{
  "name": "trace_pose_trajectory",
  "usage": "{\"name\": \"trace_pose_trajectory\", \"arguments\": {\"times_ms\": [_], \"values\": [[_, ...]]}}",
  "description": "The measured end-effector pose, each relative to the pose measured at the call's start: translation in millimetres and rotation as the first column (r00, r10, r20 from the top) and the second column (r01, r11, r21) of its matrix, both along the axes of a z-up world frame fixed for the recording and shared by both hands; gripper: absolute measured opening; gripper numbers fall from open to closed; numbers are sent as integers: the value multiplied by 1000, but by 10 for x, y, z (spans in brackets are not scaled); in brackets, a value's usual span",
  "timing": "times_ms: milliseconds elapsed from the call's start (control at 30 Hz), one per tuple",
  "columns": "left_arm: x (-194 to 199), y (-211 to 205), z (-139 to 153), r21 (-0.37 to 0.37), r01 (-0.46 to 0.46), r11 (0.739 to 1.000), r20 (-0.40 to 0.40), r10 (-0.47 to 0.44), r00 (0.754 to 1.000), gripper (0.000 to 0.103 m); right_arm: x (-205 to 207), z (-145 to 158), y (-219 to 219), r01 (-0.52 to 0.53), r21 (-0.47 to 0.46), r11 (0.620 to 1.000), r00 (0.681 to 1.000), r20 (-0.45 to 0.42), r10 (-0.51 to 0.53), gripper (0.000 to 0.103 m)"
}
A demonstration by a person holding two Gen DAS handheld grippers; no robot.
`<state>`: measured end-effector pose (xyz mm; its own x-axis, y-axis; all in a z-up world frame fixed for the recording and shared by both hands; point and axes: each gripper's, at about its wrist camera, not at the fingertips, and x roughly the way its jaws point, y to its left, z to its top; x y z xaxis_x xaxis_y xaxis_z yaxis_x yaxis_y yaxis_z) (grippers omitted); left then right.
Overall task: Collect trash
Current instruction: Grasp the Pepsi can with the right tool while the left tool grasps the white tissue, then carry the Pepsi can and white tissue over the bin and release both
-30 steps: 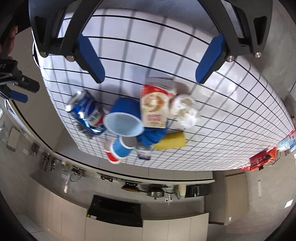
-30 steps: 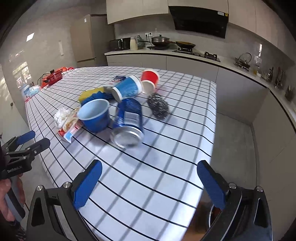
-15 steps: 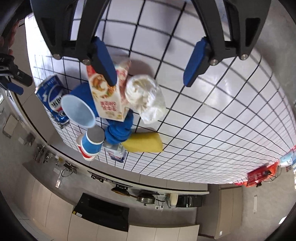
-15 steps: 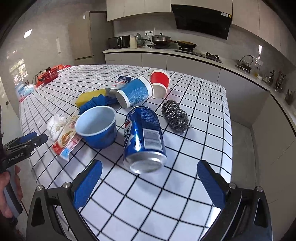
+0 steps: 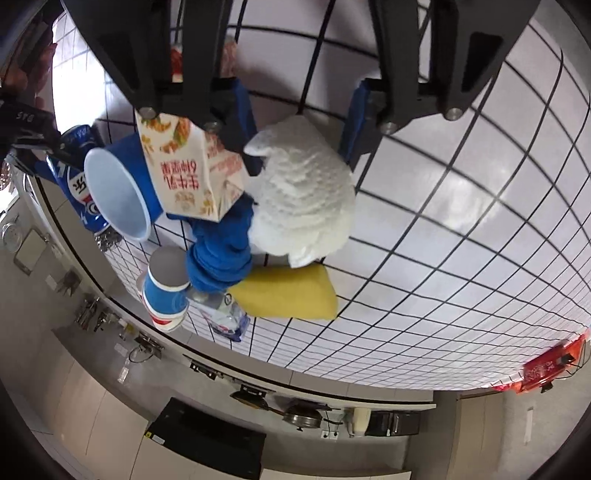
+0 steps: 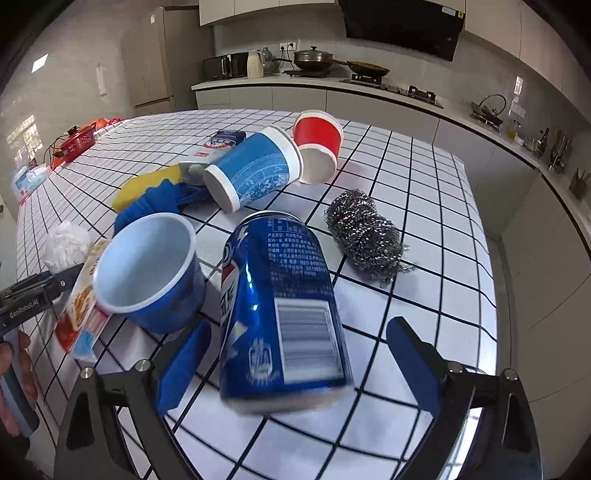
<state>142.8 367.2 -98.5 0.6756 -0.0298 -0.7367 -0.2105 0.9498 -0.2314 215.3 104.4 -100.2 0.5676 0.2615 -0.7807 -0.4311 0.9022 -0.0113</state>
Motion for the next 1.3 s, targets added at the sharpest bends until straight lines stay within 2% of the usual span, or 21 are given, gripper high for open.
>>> {"name": "trace_pose_trajectory", "arguments": {"times_ms": [67, 100, 133, 333, 833, 1033, 1300], "values": [[19, 28, -5, -11, 8, 1000, 4, -8, 1000, 34, 42, -38, 32, -5, 4, 1000, 1000, -17, 5, 85], [19, 35, -6, -13, 14, 1000, 8, -14, 1000, 33, 61, -57, 37, -9, 9, 1000, 1000, -30, 9, 71], [16, 36, -3, -11, 18, 1000, 11, -18, 1000, 30, 75, -83, 51, -13, 7, 1000, 999, -46, 13, 69], [-53, 4, 74, 9, 24, 1000, 35, -24, 999, 28, 36, -59, 49, -13, 19, 1000, 999, -38, 13, 67], [-317, -255, 522, 44, 38, 998, 108, -42, 993, 28, -287, 401, -232, 2, 83, 997, 998, 59, -7, 67], [-400, -576, 628, 43, 72, 996, 126, -77, 989, 28, -495, 572, -573, 26, 94, 995, 995, 89, -35, 67], [-349, -1274, 699, 43, 195, 980, 140, -199, 970, 28, -733, 692, -1243, 101, 97, 990, 988, 107, -111, 67]]}}
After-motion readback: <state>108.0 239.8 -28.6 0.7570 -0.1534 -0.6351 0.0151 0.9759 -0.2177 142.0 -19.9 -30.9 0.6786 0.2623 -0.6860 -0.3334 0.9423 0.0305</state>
